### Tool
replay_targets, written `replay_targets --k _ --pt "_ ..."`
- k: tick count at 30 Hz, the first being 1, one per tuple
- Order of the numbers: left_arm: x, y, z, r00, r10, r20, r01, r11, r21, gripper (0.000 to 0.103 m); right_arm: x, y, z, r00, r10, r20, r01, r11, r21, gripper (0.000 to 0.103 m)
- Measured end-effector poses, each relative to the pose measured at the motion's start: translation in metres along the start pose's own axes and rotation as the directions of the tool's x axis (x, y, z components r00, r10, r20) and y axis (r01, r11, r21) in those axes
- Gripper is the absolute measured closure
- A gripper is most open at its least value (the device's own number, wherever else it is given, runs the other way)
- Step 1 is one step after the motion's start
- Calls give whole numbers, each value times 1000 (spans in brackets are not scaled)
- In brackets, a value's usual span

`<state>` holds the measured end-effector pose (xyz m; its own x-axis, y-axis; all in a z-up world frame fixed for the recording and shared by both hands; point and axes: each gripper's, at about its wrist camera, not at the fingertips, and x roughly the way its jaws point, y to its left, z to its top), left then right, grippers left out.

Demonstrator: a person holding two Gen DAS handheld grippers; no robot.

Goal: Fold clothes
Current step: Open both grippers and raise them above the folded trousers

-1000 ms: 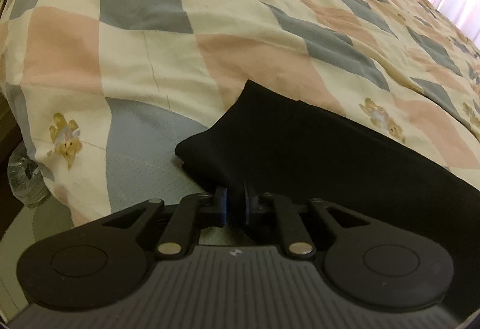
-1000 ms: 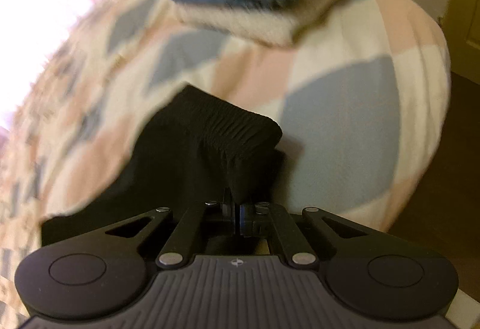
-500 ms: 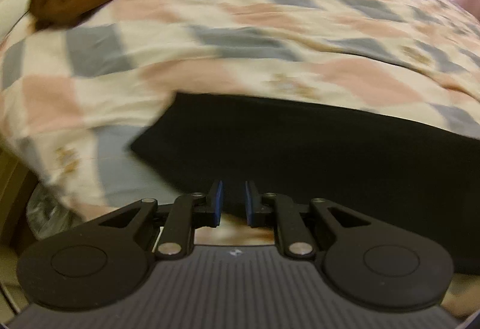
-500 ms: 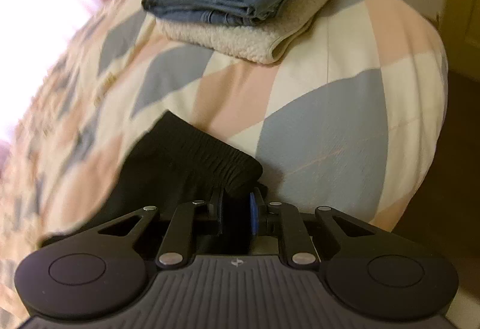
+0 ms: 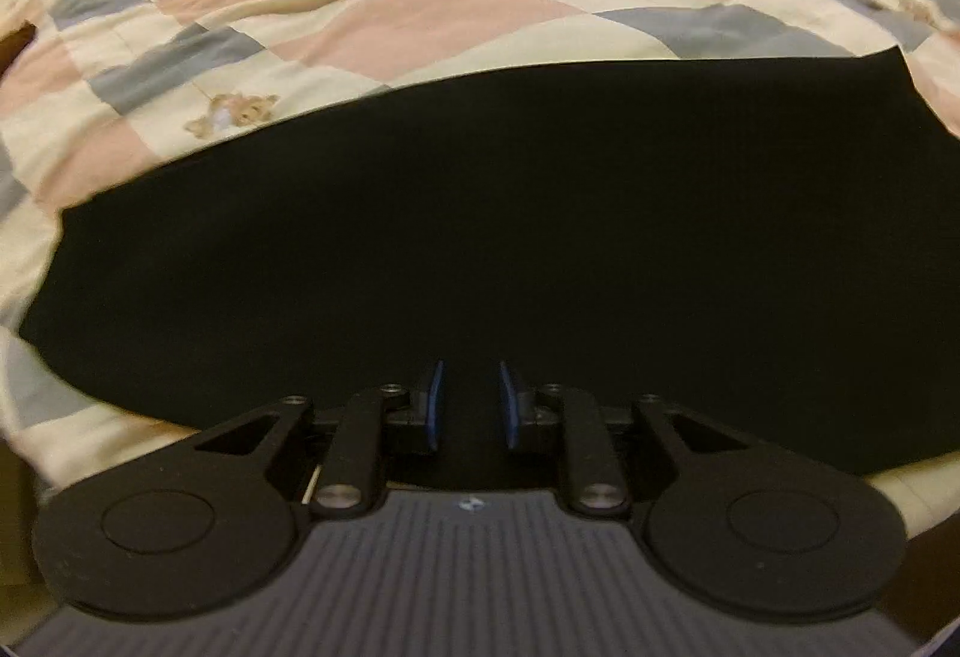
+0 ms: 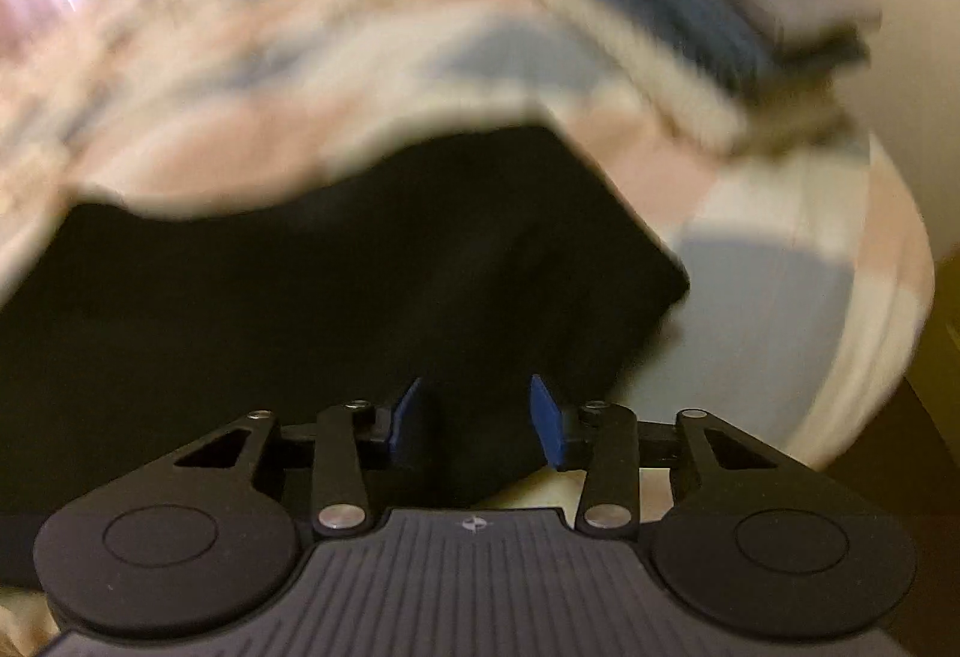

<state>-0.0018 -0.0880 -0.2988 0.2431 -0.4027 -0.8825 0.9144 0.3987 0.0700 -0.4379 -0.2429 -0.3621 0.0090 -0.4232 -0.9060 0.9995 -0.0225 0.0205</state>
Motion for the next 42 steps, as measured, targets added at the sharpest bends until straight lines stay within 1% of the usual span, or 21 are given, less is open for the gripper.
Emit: replay_targets --k 1,2,3,4,5,7,8,9,12,14,18,20,22,23,24,27,31,35,42 --pt "-8 -4 3 1000 7 -4 -7 1000 12 85 -5 0 2 1000 12 2 -12 1000 9 63" --pt "-16 -8 7 1000 13 -9 -13 1000 23 83 -17 2 6 999 32 18 -32 999 14 59" --pt "-23 -12 10 1000 20 -13 -20 999 35 78 -31 4 11 998 52 42 -52 999 14 56" --pt "-31 -17 14 999 27 -17 -26 999 46 74 -43 7 15 996 65 60 -66 998 10 49" --pt "-39 -21 17 999 34 -21 -32 998 58 71 -56 10 18 995 76 66 -76 997 4 46" --pt "-54 -29 24 998 47 -29 -45 996 81 69 -81 18 23 993 97 68 -96 995 -11 44" --pt "-62 -33 28 998 54 -33 -51 994 93 66 -92 22 24 992 104 67 -103 995 -17 40" --pt "-71 -37 31 998 58 -34 -54 993 105 64 -103 27 23 992 108 66 -107 994 -20 39" --pt "-103 -41 32 1000 21 -4 -20 988 156 63 -135 36 15 990 125 71 -124 992 -10 36" --pt "-120 -39 29 1000 -1 18 -3 983 185 62 -157 43 2 989 131 75 -132 991 7 30" --pt "-154 -18 13 998 -49 49 37 978 206 62 -195 61 -35 990 112 83 -115 993 34 30" --pt "-176 -2 1 995 -59 75 42 976 214 62 -216 73 -59 991 97 93 -103 993 63 30" --pt "-195 13 -13 993 -67 93 45 975 216 59 -235 85 -82 990 99 98 -107 991 83 30" --pt "-205 21 -20 992 -71 103 47 975 217 54 -247 92 -95 988 105 110 -114 990 82 29" --pt "-214 28 -28 991 -75 112 49 975 218 52 -258 100 -108 986 111 126 -121 990 76 29" --pt "-243 51 -49 986 -87 140 55 973 222 51 -286 121 -144 980 110 164 -121 991 60 26" --pt "-279 79 -77 979 -103 174 62 972 227 50 -317 141 -186 976 129 178 -141 988 58 25" --pt "-286 82 -84 980 -109 168 68 970 234 48 -347 151 -218 972 135 193 -149 987 61 24" --pt "-297 87 -96 980 -119 158 78 966 245 47 -381 156 -237 968 111 225 -125 991 53 24"
